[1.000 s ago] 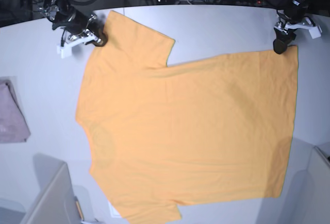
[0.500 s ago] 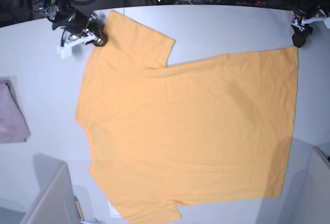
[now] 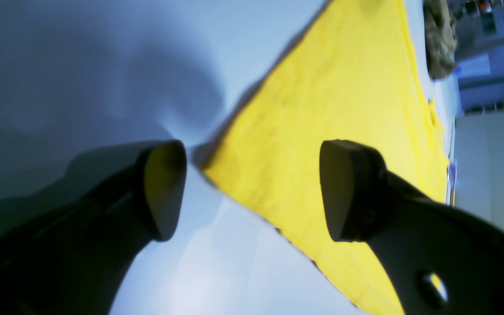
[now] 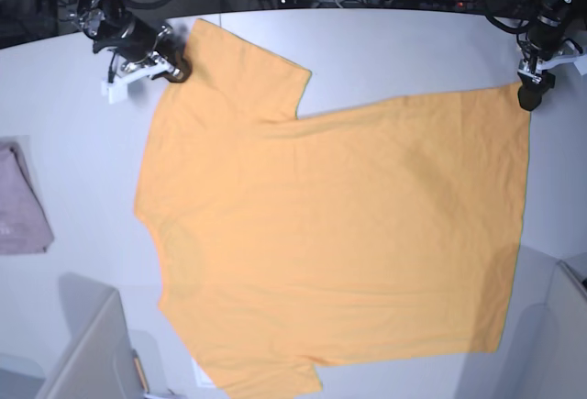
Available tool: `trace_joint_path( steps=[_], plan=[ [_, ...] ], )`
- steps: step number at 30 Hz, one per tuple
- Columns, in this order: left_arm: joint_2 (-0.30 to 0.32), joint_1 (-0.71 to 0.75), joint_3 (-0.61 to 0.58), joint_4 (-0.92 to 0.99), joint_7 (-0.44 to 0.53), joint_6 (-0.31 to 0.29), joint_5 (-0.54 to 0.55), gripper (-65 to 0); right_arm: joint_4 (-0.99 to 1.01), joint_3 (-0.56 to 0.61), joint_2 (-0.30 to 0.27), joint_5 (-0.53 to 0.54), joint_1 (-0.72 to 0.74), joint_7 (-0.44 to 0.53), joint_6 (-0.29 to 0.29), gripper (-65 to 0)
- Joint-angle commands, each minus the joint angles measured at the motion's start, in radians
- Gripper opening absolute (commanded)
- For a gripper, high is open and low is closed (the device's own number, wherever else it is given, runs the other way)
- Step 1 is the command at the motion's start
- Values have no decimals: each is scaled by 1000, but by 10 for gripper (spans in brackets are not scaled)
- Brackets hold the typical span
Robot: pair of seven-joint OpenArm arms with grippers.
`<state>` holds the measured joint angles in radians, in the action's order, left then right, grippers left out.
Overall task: Fold the T-shirt properly
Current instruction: 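Lower the left gripper to the other shoulder corner and grasp it, then pull both held shoulder corners apart to stretch the shirt's collar edge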
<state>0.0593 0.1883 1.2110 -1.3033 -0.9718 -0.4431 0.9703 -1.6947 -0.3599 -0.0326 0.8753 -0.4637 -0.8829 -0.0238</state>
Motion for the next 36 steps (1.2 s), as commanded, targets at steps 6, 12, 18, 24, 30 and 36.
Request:
trace_joint_path(
  steps=[6,12,18,24,30,36],
  plan=[
    [-9,-3,-35,4,-51,43,-54,-171,0,-1,-3,-41,-11,-26,22,-650],
    [-8,-10,-32,4,-49,43,-47,-173,0,-4,-3,-44,-10,-26,22,-650],
    [-8,-63,-36,23,-54,45,-54,-230,0,-3,-3,-44,-7,-26,22,-650],
    [-2,-59,-36,26,-55,45,-54,-579,0,-6,-3,-44,-8,-25,22,-650],
    [17,-25,-36,-12,-57,45,-55,-650,-31,-8,-3,-20,-39,-20,20,-650],
    [44,47,-98,-118,-51,45,-55,-650,-77,-8,-5,74,-85,-20,20,-650]
  ],
)
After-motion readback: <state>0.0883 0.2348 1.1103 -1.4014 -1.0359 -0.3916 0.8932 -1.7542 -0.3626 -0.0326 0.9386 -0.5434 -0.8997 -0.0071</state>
